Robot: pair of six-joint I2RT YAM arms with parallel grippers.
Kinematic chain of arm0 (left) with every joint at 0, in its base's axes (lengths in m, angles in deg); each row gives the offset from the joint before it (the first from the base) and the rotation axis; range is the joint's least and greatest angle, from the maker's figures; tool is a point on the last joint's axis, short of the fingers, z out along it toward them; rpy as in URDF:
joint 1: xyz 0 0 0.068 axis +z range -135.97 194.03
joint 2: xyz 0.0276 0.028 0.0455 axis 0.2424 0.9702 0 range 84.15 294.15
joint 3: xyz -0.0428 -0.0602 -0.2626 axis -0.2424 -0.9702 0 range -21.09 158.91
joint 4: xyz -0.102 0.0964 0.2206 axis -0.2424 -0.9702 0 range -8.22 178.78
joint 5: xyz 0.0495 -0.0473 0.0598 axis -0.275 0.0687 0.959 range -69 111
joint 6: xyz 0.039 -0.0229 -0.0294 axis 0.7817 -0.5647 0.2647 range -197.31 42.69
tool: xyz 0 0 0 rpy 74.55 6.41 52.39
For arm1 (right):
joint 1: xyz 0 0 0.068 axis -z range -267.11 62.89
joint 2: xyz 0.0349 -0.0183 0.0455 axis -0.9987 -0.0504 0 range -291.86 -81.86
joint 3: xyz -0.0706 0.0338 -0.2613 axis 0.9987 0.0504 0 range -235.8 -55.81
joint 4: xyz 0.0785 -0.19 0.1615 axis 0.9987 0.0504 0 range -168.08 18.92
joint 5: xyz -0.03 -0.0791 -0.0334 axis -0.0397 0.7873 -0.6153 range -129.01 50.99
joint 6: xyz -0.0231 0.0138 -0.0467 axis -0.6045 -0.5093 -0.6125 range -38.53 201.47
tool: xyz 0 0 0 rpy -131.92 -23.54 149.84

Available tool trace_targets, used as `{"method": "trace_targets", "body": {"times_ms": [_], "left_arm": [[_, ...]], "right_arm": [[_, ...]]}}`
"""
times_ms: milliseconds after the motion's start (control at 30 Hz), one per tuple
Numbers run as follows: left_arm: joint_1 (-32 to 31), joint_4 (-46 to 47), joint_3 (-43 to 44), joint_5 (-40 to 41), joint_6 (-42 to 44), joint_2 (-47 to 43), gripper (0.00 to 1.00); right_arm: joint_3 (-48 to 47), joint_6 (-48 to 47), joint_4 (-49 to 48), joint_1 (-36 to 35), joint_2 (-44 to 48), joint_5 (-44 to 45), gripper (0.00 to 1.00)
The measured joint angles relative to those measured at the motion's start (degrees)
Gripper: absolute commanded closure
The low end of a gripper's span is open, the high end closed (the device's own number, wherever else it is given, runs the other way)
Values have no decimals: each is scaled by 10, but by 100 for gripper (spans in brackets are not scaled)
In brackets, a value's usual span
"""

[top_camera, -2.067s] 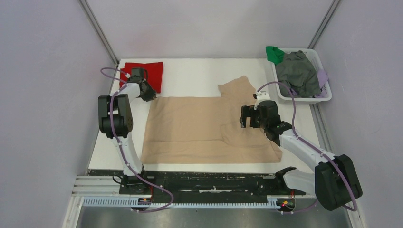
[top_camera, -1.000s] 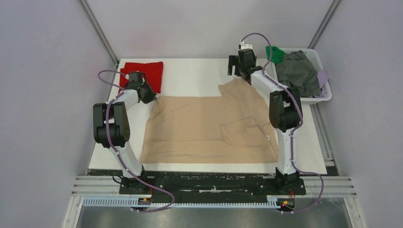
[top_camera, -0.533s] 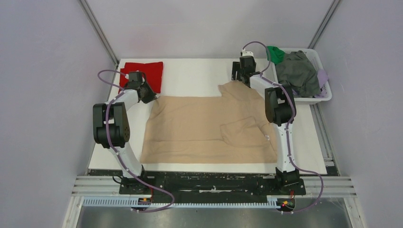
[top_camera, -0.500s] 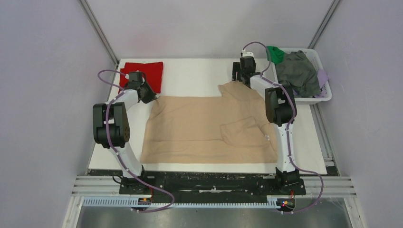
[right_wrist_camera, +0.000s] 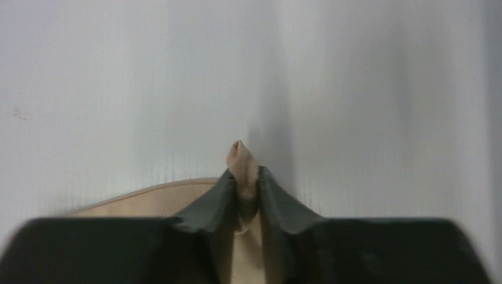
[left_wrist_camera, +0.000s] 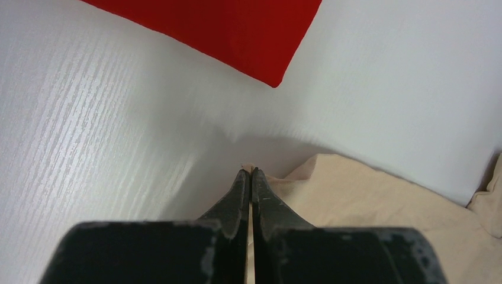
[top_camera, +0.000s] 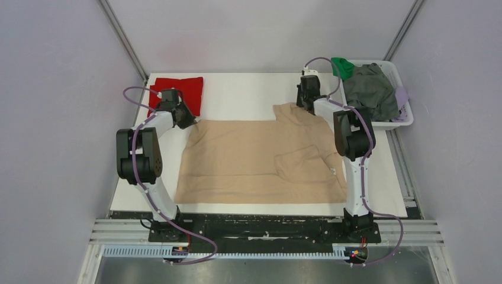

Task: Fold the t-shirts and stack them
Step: Grab the side of the flattened tshirt furthest away from the robot with both arms, then fold the other side of the tshirt into a rectangle

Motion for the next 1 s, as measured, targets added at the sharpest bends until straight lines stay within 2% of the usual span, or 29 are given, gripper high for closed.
{"method": "trace_targets", "body": {"times_ms": [200,367,700,1000], "left_arm": [[-6,-12,3,2,0,-5,98],[-12,-16,-18,7,0,-49,98],[-16,-14,-134,31,-1,-193,98],[-16,-7,-233,45,-9,-311,98]], "right_arm": [[24,-10,-2,-1,30,0,100],[130,-21,-17,-7,147,-1,100],[372,-31,-43,-26,402,-2,100],[477,-29,17,-33,574,5,100]]}}
